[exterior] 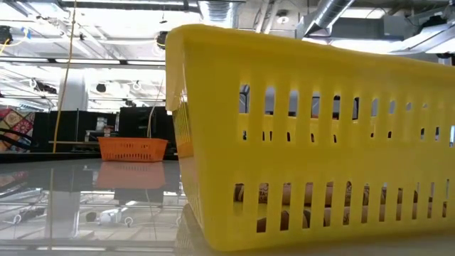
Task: Sort crayons
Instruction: Put the green crayon into the green bin, then put the blue crayon into the green bin
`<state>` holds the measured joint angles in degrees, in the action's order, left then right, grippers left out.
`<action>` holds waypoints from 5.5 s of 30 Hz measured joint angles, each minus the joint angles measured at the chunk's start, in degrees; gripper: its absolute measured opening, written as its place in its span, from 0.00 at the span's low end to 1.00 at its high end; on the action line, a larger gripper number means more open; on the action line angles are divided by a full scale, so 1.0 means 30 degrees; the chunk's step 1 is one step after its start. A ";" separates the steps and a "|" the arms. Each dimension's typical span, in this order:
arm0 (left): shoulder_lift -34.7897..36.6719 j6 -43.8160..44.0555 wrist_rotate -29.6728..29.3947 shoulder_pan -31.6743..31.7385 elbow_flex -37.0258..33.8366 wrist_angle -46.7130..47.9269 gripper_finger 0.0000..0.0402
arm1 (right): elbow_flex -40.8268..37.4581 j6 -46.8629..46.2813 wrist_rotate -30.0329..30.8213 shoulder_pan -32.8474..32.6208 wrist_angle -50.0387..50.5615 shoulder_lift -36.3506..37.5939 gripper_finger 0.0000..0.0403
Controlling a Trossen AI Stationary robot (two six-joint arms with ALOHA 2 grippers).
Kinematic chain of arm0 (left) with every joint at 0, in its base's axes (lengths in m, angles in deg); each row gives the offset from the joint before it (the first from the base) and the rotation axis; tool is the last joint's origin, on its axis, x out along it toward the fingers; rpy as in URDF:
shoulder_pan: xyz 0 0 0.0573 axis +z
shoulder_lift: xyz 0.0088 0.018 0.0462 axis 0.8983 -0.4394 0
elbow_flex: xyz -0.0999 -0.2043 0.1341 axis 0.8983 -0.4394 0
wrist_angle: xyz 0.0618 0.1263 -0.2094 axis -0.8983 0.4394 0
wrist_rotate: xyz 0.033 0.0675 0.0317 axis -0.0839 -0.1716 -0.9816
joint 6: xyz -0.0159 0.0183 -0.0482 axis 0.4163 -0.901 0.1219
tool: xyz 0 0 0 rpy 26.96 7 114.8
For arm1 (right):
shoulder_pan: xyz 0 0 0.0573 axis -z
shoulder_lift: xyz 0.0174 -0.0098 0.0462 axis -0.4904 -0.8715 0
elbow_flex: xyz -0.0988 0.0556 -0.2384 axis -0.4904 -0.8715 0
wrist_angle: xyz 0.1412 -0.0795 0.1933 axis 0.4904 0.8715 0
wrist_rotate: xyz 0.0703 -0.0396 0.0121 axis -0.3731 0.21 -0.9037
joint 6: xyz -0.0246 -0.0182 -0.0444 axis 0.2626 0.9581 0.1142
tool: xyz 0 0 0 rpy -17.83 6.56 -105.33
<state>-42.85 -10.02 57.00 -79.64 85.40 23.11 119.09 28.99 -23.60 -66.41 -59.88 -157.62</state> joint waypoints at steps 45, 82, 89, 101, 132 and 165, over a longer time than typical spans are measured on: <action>0.0037 0.4034 -0.2818 -0.0019 -0.0015 1.0610 0.46 | 0.0000 -4.4451 -1.2990 -0.8313 2.5457 -0.4636 0.00; 0.0040 2.1709 -0.9368 -0.9722 -0.0022 2.0703 0.46 | 0.0000 -4.3947 -1.3502 -0.8229 2.6592 -0.6001 0.16; 0.0044 2.2115 -0.9400 -0.9952 -0.0022 2.0670 0.46 | 0.0000 -4.3764 -1.2823 -0.7944 2.7821 -0.6001 0.16; 0.0044 2.1427 -1.0223 -0.9952 -0.0022 2.0663 0.46 | 0.0000 -4.3768 -1.1169 -0.7581 2.6883 -0.6001 0.16; 0.0044 2.0585 -1.0498 -0.9952 -0.0022 1.9829 0.46 | 0.0000 -3.9855 -0.9801 -0.5205 2.7488 -0.6001 0.16; -0.9682 3.3012 -0.7895 -1.3734 0.4554 1.9713 0.41 | -0.0007 -3.7899 -0.7641 -0.4084 2.6559 -0.6001 0.16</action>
<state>-71.89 89.01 33.32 -120.84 99.06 82.25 119.07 -84.71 -46.53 -78.66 19.80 -175.62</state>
